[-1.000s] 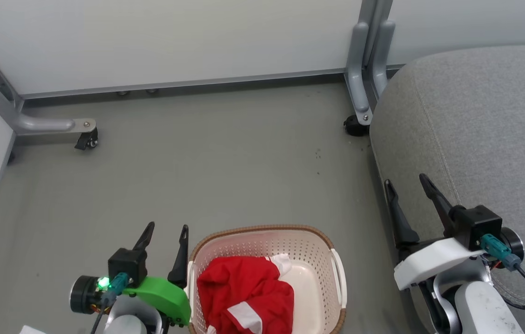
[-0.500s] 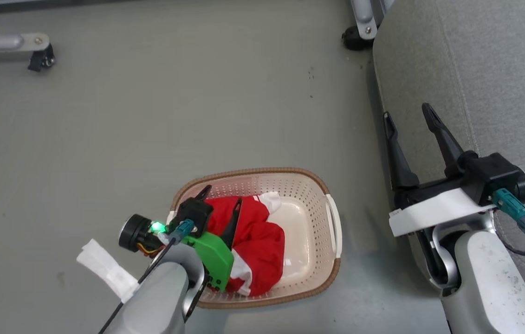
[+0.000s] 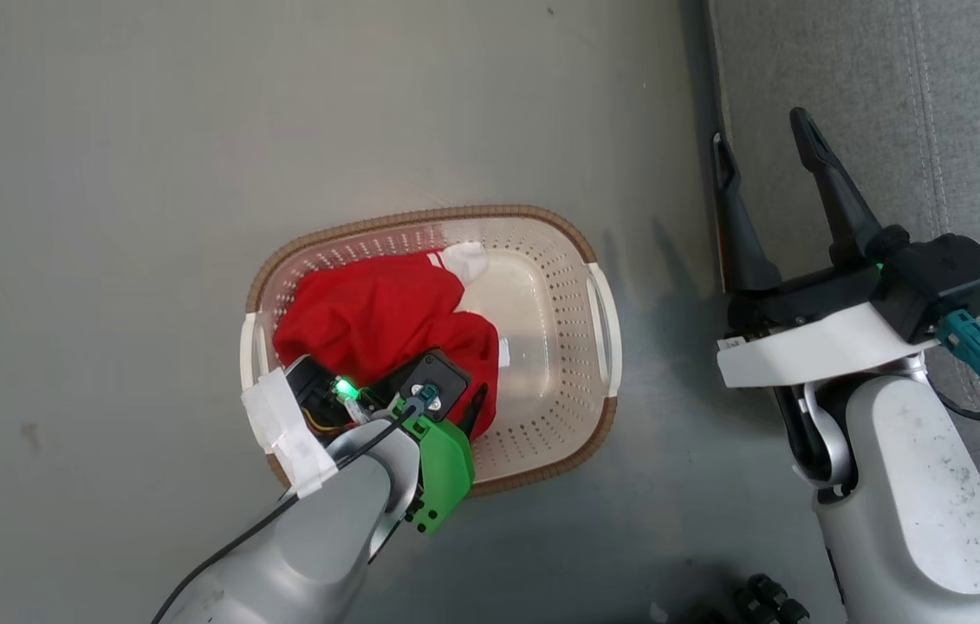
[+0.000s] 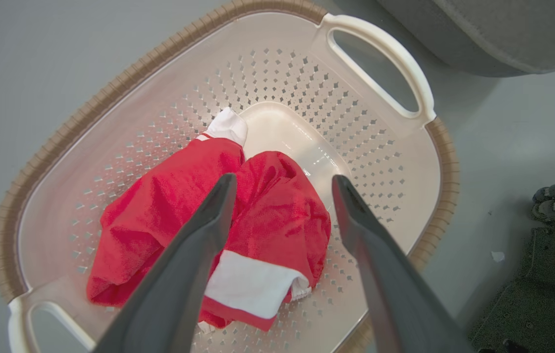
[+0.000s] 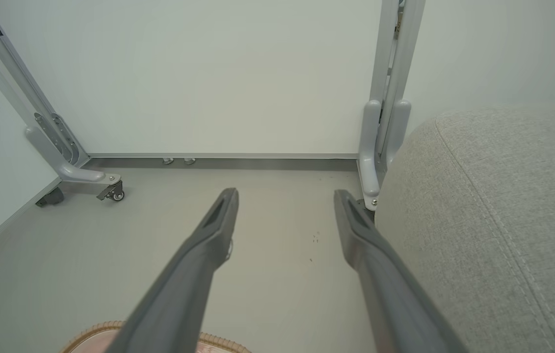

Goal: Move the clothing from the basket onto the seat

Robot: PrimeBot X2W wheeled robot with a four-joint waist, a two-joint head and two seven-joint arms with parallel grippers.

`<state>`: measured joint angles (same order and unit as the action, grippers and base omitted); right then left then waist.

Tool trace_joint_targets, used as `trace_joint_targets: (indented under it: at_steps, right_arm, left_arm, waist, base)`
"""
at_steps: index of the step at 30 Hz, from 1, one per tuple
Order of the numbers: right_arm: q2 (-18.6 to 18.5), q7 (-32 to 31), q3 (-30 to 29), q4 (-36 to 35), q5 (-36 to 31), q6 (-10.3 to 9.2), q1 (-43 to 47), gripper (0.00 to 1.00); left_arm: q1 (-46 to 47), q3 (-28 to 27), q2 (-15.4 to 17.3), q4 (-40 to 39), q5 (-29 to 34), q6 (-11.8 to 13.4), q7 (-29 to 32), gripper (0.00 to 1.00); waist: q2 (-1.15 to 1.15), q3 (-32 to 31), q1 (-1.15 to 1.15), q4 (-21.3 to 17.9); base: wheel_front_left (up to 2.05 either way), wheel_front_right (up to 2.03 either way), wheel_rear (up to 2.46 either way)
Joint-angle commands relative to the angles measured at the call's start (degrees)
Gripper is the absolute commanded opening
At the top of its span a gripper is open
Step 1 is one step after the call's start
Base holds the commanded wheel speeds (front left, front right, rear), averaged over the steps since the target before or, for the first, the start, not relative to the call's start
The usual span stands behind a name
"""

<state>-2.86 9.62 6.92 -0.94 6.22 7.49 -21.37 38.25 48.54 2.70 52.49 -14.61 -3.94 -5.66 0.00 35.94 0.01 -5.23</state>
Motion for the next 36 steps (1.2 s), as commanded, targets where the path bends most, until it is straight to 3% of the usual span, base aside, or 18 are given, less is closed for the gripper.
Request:
trace_joint_targets:
  at_steps: [1,16,24,36]
  right_arm:
    - [-0.1,0.4,0.4,-0.5,0.2,0.0,-1.3,1.0]
    - [-0.1,2.8,2.7,-1.4,2.5,0.0,-4.3,1.0]
    - [-0.1,3.8,3.5,-0.3,3.8,0.0,-4.9,1.0]
    - [-0.1,4.8,4.8,0.2,5.4,0.0,-5.6,1.0]
  left_arm:
    - [1.8,0.8,0.4,0.9,-1.0,0.0,0.5,1.0]
    - [10.7,5.1,0.4,12.1,-4.9,1.3,5.6,1.0]
    - [14.4,6.1,0.3,17.3,-5.4,1.3,8.3,1.0]
    - [18.1,7.0,2.0,20.7,-5.2,3.2,11.5,1.0]
  waist:
    - [0.0,7.3,-0.01,-2.8]
    - [0.0,18.0,-0.01,-6.4]
    - [0.0,20.6,-0.01,-7.7]
    - [0.0,22.7,-0.01,-9.8]
  base:
    - [0.0,0.0,0.0]
    - [0.0,0.0,0.0]
    - [0.0,0.0,0.0]
    - [0.0,0.0,0.0]
